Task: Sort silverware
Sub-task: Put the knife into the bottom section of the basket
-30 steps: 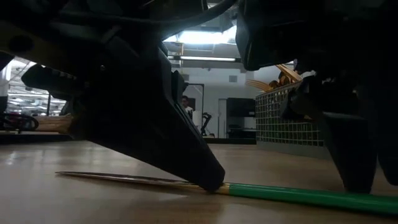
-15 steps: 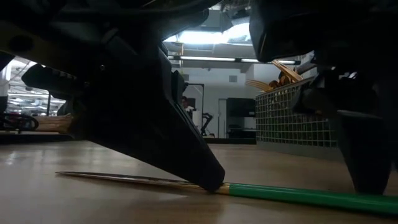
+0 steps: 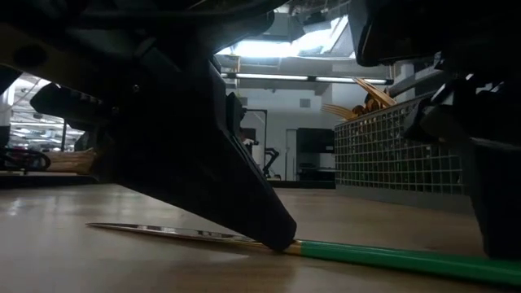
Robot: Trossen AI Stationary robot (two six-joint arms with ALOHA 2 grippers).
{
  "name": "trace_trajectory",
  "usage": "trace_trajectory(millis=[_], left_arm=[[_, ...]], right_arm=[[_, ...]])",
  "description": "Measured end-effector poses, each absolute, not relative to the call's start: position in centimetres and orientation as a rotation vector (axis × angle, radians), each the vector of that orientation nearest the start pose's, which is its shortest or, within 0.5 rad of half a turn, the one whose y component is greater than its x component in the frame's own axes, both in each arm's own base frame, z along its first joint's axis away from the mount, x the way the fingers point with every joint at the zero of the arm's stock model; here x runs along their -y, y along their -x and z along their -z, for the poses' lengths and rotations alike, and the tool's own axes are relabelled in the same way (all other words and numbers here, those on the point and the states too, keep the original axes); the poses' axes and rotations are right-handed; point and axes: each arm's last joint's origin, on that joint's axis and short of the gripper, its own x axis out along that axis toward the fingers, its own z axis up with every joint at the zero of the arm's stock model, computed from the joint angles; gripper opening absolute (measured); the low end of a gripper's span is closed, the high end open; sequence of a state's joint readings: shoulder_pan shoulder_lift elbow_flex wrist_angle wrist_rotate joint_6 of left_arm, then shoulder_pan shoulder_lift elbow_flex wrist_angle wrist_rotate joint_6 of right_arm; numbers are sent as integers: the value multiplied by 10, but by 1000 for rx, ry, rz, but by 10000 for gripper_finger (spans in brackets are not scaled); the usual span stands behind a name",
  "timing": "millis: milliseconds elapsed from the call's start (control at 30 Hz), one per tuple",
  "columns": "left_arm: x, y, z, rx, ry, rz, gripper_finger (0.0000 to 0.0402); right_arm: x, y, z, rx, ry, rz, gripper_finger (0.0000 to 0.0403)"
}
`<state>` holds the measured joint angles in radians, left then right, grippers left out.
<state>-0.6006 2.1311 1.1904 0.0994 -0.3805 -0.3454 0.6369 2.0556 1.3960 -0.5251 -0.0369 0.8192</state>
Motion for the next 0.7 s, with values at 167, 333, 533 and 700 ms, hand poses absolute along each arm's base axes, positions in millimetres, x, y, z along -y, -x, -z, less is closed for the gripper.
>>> trace_trajectory(millis=[167,333,533,700], left_arm=[[226,-349,-94,-763,-69,76,10],[226,-349,-94,-763,-69,76,10],[226,-349,-94,-763,-69,76,10],[225,-350,-94,-763,-15,52,10]], right_arm=[[-245,-329,-145,-1313,-365,-110,151],[-245,-328,-146,-1320,-381,-114,151],[-248,-326,-146,-1273,-343,-69,151],[-249,-326,-147,-1231,-314,-31,151]])
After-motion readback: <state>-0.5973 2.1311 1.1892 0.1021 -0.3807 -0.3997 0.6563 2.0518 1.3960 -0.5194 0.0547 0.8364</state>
